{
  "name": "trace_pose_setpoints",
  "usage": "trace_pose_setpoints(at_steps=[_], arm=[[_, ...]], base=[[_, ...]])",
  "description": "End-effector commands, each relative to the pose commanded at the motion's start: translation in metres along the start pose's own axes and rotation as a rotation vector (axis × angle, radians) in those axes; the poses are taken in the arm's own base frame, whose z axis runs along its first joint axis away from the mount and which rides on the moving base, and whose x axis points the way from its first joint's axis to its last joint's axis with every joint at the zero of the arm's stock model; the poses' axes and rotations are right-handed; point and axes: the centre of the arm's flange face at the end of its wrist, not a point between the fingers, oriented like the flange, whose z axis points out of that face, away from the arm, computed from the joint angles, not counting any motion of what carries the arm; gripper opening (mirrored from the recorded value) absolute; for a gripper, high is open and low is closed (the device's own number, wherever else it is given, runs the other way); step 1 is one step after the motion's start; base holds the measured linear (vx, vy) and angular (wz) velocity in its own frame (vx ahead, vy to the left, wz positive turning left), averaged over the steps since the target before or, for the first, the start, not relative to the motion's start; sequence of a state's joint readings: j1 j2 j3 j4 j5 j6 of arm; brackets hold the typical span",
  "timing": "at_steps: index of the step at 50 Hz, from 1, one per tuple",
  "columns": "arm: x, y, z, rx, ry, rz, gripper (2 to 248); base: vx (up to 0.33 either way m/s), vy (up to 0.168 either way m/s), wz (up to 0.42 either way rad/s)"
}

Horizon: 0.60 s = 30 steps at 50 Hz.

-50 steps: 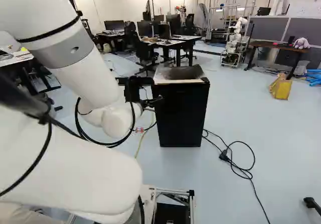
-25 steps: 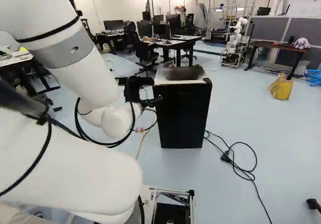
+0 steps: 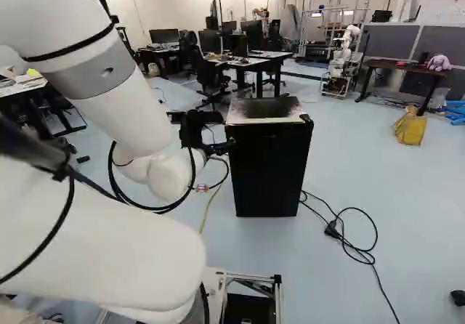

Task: Grab a drink from the fridge

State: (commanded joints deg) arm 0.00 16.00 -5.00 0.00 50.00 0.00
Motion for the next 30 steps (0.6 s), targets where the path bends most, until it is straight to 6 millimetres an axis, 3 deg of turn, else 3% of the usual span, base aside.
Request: trace_pose_setpoints(at_steps=[30], arm=[[0.0013,-0.0095,0.0023,0.019,-0.002,0.004,247]], base=[[0.004,0.006,-0.001]])
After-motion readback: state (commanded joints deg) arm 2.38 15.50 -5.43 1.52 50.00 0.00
